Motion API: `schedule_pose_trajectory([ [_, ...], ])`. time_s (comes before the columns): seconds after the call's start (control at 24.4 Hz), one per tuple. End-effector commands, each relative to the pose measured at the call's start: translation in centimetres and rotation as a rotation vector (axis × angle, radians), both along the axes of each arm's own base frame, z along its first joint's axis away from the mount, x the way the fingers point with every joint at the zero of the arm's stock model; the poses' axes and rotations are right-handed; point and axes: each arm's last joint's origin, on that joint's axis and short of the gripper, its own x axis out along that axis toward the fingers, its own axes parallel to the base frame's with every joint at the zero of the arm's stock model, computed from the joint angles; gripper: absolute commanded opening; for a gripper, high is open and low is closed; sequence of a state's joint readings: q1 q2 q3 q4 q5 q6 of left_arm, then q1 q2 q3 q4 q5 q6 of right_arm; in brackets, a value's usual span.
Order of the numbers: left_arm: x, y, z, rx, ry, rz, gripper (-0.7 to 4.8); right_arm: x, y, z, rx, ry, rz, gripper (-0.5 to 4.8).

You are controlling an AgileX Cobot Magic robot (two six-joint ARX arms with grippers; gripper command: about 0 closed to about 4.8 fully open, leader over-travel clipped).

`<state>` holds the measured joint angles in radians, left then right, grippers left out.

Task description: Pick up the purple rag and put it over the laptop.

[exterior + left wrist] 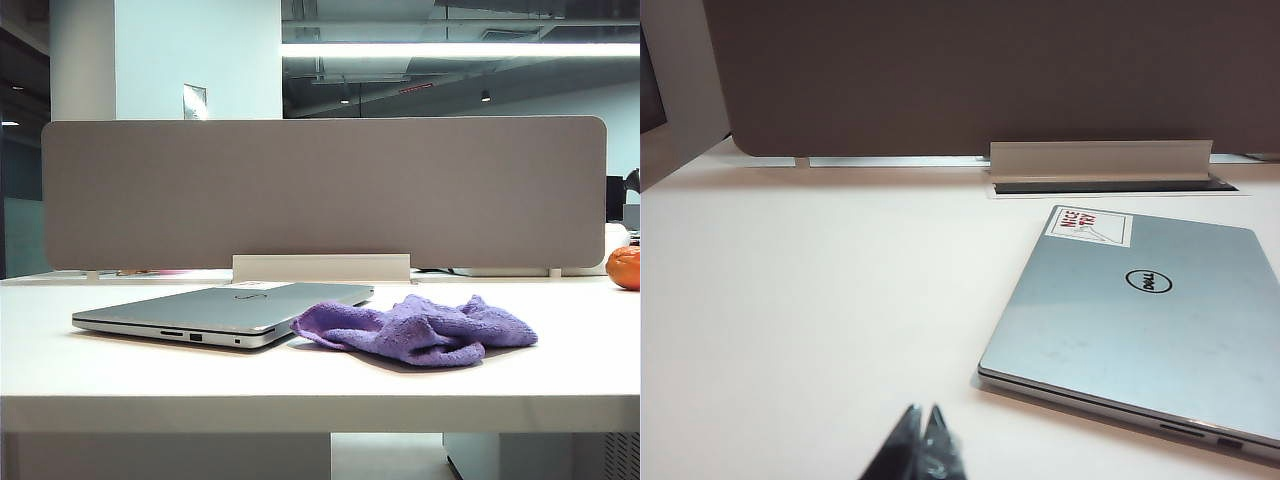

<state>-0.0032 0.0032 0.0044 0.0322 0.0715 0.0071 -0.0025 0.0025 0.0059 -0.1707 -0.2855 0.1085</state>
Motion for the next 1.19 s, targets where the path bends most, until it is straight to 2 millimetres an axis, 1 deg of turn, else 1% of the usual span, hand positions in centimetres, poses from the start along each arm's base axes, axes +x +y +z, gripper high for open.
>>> schedule_pose_trajectory([
  [0.04,0.0,-0.2,0.2,0.002,-0.010,-0.053,-0.06,0.0,0.0,0.1,0.005,-0.015,0.015,0.22],
  [0.21,-0.1,-0.4,0.2,0.003,-0.010,-0.125,-0.06,0.0,0.1,0.1,0.008,-0.016,0.032,0.22],
  [0.33,-0.1,-0.5,0.5,-0.083,-0.005,-0.158,-0.06,0.0,0.1,0.1,0.008,-0.016,0.031,0.22],
  [0.41,-0.3,-0.4,1.1,-0.084,-0.023,-0.157,-0.06,0.0,0.1,0.1,0.008,-0.016,0.031,0.22],
  [0.45,-0.4,-0.5,1.5,-0.084,-0.034,-0.158,-0.06,0.0,0.1,0.1,0.008,-0.016,0.031,0.22],
  [0.57,-0.9,-0.5,3.9,-0.079,-0.092,-0.163,-0.06,0.0,0.1,0.1,0.008,-0.016,0.031,0.22],
  [0.66,-0.9,-0.5,5.0,-0.079,-0.090,-0.168,-0.06,0.0,0.1,0.1,0.008,-0.016,0.032,0.22],
  [0.7,-0.6,-0.5,5.9,-0.078,-0.077,-0.184,-0.06,0.0,0.1,0.1,0.008,-0.016,0.032,0.22],
  [0.74,-0.5,-0.5,6.2,-0.078,-0.071,-0.192,-0.06,0.0,0.1,0.1,0.008,-0.016,0.032,0.22],
  [0.86,0.7,-0.7,8.1,-0.079,-0.026,-0.235,-0.06,0.0,0.1,0.1,0.008,-0.016,0.032,0.22],
  [1.03,2.5,-1.0,9.4,-0.080,0.018,-0.331,-0.06,0.0,0.1,0.1,0.008,-0.016,0.031,0.22],
  [1.15,3.9,-1.2,10.0,-0.089,0.059,-0.395,-0.06,0.0,0.1,0.1,0.008,-0.016,0.031,0.22],
  [1.19,4.6,-1.6,10.2,-0.092,0.086,-0.417,-0.06,0.0,0.1,0.1,0.007,-0.016,0.029,0.22],
])
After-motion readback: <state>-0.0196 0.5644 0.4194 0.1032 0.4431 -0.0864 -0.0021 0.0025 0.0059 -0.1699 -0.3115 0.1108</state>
